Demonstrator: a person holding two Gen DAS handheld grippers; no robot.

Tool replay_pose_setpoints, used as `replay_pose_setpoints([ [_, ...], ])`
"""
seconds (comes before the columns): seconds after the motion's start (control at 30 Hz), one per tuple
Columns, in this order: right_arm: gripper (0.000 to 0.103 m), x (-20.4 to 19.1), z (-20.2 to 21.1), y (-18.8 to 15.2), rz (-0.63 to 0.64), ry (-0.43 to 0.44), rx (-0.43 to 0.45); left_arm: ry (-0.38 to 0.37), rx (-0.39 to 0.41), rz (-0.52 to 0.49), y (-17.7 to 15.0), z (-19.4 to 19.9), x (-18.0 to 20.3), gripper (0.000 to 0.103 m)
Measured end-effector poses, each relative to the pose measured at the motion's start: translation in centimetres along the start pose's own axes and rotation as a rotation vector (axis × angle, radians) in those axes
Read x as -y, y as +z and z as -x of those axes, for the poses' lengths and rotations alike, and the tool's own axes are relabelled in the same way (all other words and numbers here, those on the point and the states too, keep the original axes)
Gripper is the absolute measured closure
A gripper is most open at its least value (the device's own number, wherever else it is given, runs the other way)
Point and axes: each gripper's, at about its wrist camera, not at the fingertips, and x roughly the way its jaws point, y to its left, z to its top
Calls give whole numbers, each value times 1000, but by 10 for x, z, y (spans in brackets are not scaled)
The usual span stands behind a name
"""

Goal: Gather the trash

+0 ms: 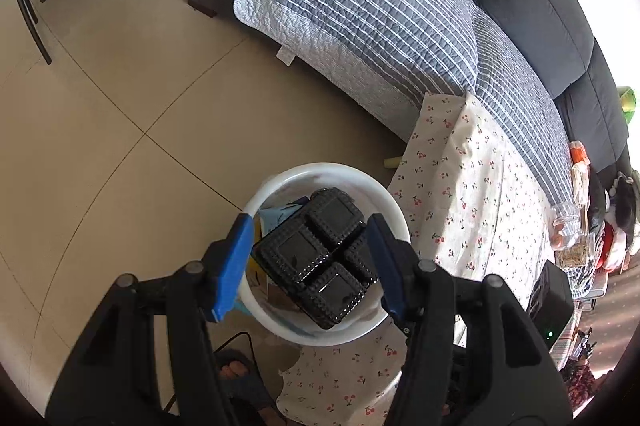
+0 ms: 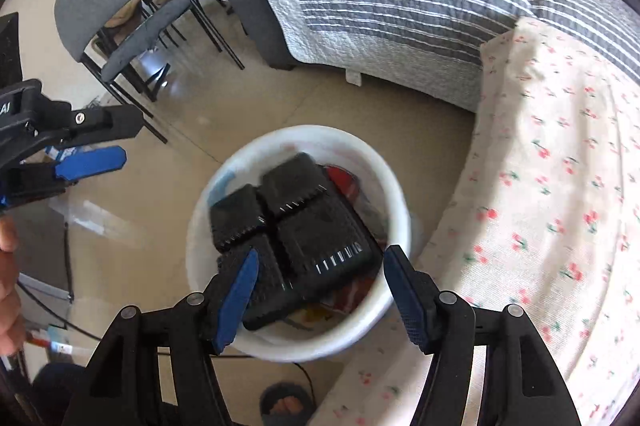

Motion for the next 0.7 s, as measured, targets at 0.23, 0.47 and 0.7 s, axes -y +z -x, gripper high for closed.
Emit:
replay_pose_setpoints([
  [0.23,36,27,48,-36,12,49,-19,25,2,-80,-13,2,22,43],
  [0.47,34,30,105,-78,70,91,29,52,22,-175,-57,22,47,38],
  [0.7,22,33,149,-120,149,70,77,165,155,-192,-149,57,56,26],
])
